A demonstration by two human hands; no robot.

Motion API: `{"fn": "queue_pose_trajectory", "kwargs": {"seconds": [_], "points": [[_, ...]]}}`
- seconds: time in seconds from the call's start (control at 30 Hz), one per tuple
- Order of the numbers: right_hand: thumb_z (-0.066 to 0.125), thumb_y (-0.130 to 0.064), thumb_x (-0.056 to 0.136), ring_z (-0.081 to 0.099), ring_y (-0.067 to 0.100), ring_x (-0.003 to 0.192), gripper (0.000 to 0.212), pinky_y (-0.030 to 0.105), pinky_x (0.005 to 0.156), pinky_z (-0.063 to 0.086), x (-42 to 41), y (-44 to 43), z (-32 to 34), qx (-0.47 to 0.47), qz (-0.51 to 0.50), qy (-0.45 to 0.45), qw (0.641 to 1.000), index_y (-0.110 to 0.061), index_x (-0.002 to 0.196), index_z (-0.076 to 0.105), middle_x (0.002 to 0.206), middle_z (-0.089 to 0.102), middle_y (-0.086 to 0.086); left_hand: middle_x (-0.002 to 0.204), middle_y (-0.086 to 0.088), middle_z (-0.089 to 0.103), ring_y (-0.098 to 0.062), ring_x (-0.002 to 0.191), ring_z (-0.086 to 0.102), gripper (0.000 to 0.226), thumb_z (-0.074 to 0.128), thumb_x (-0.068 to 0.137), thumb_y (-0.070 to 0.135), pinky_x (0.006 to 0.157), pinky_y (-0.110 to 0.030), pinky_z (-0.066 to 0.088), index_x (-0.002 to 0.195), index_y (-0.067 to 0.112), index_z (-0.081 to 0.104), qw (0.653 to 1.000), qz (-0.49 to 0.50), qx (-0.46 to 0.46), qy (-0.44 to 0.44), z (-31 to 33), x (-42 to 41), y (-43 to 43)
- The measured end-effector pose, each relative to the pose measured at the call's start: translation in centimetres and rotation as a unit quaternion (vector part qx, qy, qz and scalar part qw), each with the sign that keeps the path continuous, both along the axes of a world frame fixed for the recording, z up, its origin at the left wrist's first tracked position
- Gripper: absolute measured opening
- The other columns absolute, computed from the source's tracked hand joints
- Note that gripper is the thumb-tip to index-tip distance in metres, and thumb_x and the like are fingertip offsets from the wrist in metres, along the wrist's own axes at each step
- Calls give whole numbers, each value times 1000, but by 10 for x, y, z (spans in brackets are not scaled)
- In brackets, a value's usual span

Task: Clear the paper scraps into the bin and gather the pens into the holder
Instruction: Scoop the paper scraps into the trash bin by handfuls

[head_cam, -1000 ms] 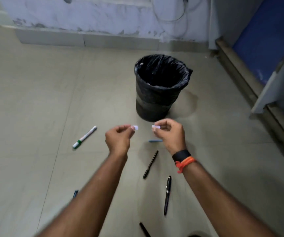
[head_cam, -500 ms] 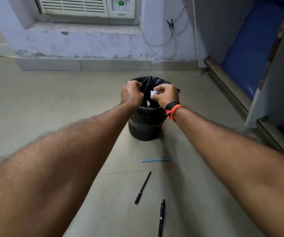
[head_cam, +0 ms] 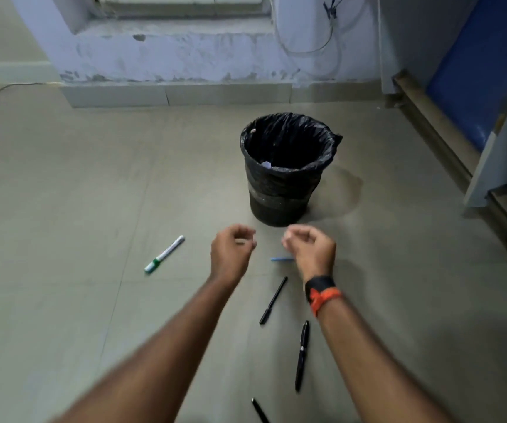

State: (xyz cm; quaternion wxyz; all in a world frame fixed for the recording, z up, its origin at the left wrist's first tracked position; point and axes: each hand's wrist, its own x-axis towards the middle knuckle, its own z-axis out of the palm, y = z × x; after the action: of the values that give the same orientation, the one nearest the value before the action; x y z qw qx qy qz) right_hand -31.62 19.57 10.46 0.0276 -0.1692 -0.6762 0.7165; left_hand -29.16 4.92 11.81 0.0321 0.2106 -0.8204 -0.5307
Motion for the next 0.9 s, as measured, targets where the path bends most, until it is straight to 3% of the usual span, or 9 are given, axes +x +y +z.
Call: {"fn": "queue_pose_trajectory", "kwargs": {"seconds": [0.13, 0.27, 0.33, 0.47, 0.6, 0.8, 0.9], "points": [[74, 2, 75, 64, 18, 67, 28, 46, 77, 58, 80, 39, -58, 115, 27, -100, 988, -25, 68, 69, 70, 70, 2, 84, 3, 74, 6, 62, 63, 23, 71, 78, 4, 70, -23, 55, 79, 27, 69, 996, 17, 38, -74, -33, 86, 13], [75, -3, 75, 67, 19, 67, 24, 51, 75, 59, 139, 36, -15, 174, 75, -132, 973, -27, 70, 71, 74, 72, 3, 88, 3, 74, 5, 71, 63, 15, 70, 81, 7, 62, -10, 45, 89, 19, 73, 990, 12, 70, -123, -9, 139, 26], [72, 0, 78, 66, 20, 65, 23, 46, 72, 60, 156, 11, 40, 161, 100, -95, 977, -22, 74, 72, 74, 72, 7, 90, 3, 75, -1, 73, 65, 13, 71, 81, 11, 65, -13, 45, 91, 19, 73, 993, -7, 63, -97, 31, 148, 24], [68, 4, 82, 63, 14, 56, 11, 30, 62, 58, 159, -25, 146, 131, 84, 18, 988, -4, 87, 72, 71, 68, 11, 91, 5, 74, -10, 85, 68, 15, 72, 80, 20, 77, -19, 47, 95, 20, 75, 995, -88, 10, 41, 137, 126, -10], [68, -1, 83, 65, 16, 55, 6, 23, 57, 57, 149, -35, 219, 95, 41, 85, 991, -5, 87, 71, 71, 69, 12, 92, 7, 74, -8, 82, 68, 15, 72, 82, 22, 77, -18, 47, 96, 21, 74, 974, -153, -76, 147, 228, 106, -42], [74, -9, 80, 69, 22, 61, 2, 36, 66, 62, 98, -49, 221, 99, 33, 95, 990, -10, 82, 74, 75, 73, 12, 85, 9, 74, -7, 78, 68, 6, 71, 82, 22, 73, -21, 51, 86, 22, 76, 948, -207, -168, 171, 236, 56, -56], [74, -10, 79, 70, 25, 61, 1, 41, 66, 62, 65, -53, 211, 103, 22, 97, 990, -10, 79, 74, 74, 73, 12, 83, 7, 75, -8, 76, 68, 6, 70, 83, 21, 67, -19, 48, 82, 21, 77, 953, -185, -168, 174, 221, 22, -58]]}}
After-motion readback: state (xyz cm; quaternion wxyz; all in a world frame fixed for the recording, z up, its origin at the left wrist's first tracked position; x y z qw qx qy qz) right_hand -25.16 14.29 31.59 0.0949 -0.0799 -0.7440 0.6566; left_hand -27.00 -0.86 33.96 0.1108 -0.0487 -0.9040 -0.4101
